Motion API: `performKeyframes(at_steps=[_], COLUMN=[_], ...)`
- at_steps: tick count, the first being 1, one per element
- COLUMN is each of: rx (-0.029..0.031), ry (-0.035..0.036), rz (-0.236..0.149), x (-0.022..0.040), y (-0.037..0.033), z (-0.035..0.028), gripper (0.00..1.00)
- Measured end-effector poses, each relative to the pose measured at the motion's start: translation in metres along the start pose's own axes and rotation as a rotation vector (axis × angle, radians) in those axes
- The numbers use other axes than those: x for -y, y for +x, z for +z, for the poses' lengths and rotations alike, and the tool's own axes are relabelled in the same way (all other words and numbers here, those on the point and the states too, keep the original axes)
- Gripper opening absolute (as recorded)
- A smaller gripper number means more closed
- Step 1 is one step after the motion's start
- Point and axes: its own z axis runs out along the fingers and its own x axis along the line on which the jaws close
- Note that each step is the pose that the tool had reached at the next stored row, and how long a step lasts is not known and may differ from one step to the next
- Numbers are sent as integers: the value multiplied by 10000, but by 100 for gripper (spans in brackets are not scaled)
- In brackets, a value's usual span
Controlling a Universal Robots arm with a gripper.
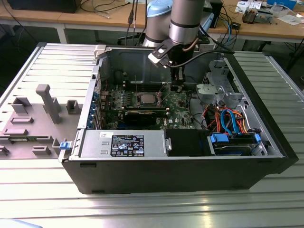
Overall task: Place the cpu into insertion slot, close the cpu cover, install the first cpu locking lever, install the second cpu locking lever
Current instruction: 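Close the cpu cover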
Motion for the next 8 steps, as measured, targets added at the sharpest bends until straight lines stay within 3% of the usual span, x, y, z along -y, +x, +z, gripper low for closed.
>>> performKeyframes(at_steps=[8], rx=[1], ry=[0], rz=[0], x=[24], y=[0], z=[0], gripper=[11])
